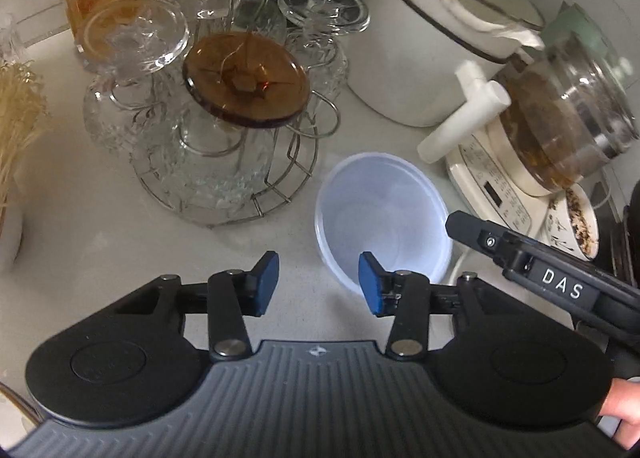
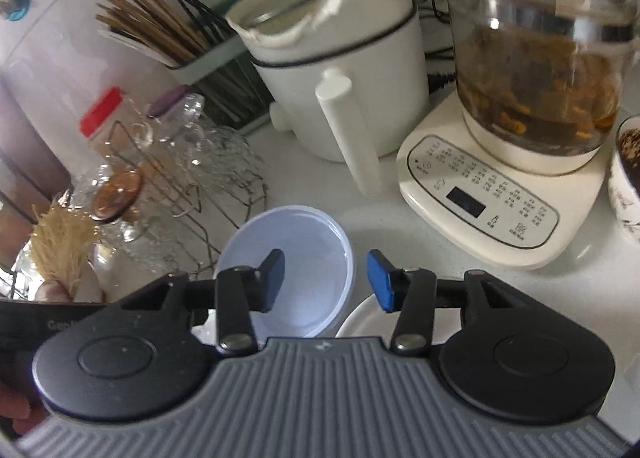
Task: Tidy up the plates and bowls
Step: 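Close both grippers on the rim of the second plastic bowl, then lift the second plastic bowl and carry it over the first plastic bowl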
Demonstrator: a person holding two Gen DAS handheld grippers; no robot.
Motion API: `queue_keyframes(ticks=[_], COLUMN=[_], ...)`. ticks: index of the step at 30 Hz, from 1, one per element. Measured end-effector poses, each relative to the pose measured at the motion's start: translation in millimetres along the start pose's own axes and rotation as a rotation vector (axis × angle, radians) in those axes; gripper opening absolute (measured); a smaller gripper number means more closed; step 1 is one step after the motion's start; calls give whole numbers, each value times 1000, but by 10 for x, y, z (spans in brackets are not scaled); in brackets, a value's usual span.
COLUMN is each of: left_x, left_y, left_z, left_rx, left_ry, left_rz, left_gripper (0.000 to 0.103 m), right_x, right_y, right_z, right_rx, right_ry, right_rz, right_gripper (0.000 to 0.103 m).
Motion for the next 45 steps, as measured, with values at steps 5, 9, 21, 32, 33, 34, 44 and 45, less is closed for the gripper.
queue_keyframes(ticks=[5,9,21,32,33,34,44,45], left_x=[-78,-91,-86,-99,-98,-96,-20,0], left_y=[-13,-65,-75,-76,-77,-76,-31,-28], left_z=[156,224,327,296,274,253,-107,-161], left_rx=[-14,-3,-13,-3,-2,-3,31,37], left_ry=[-20,-16,11,18,19,22,47,50], left_rz=[-19,-18,-46,-57,-59,-64,-72,-72], left_gripper=[40,38,20,17,17,17,17,17], right_x=[32,38,-110,-154,-158,-162,-163,-159], right_y=[17,44,131,154,153,152,114,105], right_z=[200,317,419,364,346,329,7,-31], right_rx=[-13,-31,-61,-64,-63,-59,-22,-17], right_ry=[24,20,-8,-30,-33,-35,-62,-66], right_rz=[-18,-21,-64,-57,-56,-57,-48,-45], right_gripper=[41,40,21,17,17,17,17,17])
Point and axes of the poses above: each gripper's, at about its wrist camera, not at the fingertips, and z roughly the way its jaws point, x to its right, y to its underside, the point moved 10 cm from there along z, roughly the way its jaws point, and after that the axes turned 14 degrees about y, right-handed, at the moved point
